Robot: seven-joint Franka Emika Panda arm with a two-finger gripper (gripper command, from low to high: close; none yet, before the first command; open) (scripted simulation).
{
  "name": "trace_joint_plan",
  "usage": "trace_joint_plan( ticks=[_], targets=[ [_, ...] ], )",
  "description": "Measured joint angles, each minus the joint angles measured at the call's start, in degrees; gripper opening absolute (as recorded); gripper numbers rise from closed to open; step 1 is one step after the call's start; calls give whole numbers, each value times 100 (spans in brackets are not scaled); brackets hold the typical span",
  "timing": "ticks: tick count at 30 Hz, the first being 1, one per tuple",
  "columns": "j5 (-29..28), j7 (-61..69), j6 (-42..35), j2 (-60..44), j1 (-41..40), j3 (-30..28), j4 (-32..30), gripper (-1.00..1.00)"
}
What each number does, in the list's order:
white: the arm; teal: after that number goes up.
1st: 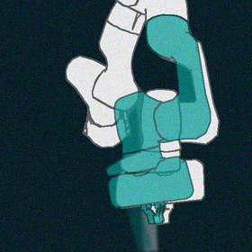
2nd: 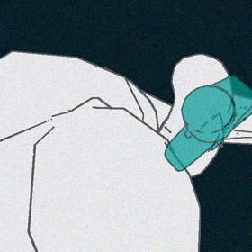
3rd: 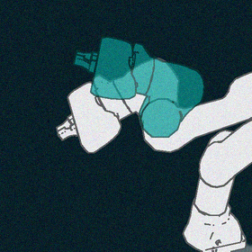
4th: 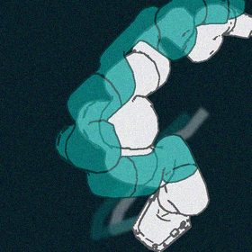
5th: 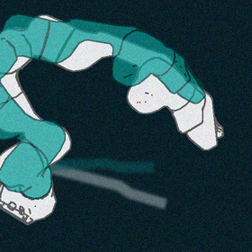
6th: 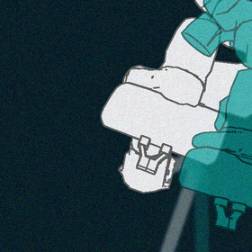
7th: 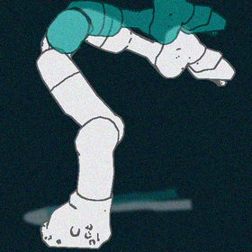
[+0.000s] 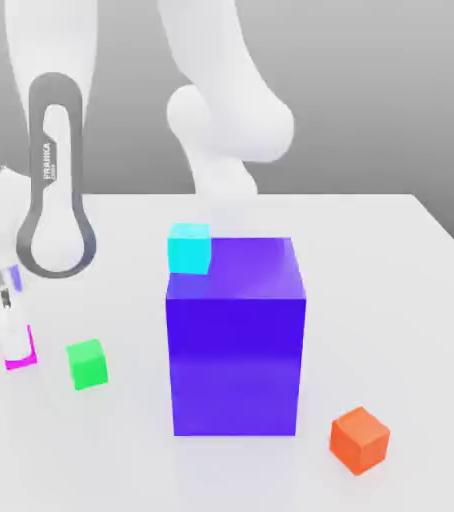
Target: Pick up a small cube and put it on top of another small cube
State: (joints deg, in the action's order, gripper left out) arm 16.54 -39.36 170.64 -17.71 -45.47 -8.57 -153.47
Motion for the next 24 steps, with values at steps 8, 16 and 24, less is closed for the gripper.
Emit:
trace_joint_plan(
  ticks=[8,16,24],
  targets=[
    [-1135,-1607,-963,1375,555,-613,-357,-100],
    [-1404,-4454,-1295,2167,894,-376,-732,-100],
    [-1606,-7264,-1546,2808,775,263,-1134,-100]
  ],
)
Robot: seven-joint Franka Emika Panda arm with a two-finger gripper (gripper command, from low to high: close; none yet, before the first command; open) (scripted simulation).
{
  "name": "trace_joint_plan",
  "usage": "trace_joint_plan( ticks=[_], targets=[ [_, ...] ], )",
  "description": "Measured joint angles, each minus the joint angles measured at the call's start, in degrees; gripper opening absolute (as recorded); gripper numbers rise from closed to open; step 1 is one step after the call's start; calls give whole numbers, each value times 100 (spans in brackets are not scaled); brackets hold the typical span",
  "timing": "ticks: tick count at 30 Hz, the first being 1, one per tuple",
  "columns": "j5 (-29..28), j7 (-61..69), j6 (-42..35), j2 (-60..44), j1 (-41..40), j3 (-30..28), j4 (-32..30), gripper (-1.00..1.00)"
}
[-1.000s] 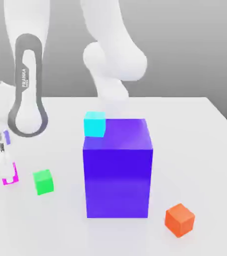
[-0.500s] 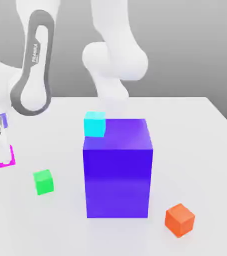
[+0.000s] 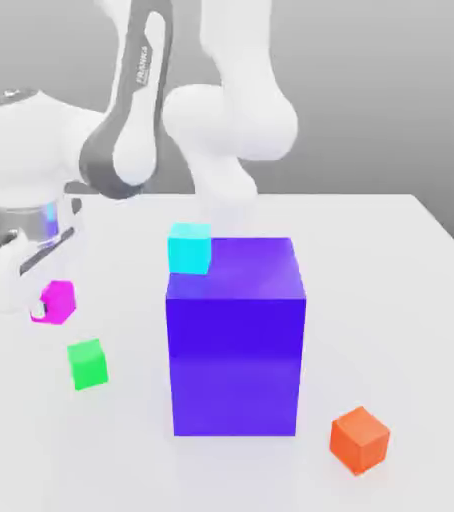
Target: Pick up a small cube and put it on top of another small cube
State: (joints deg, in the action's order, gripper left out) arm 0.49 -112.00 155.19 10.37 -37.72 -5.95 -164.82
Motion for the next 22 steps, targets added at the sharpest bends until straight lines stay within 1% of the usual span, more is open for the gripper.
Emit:
trace_joint_plan(
  ticks=[4,6,12,15,18,21,22],
  targets=[
    [-77,-1384,-94,262,-97,361,-210,-100],
    [-216,-1836,-67,226,-199,491,-249,-100],
    [-804,-2364,332,-353,-504,639,-184,-100],
    [-958,-2477,617,-657,-552,646,-164,-100],
    [-894,-2439,946,-947,-522,649,-166,-100],
    [-432,-2111,1309,-1215,-508,776,-191,-100],
    [-282,-2004,1387,-1269,-525,833,-198,100]
  ],
)
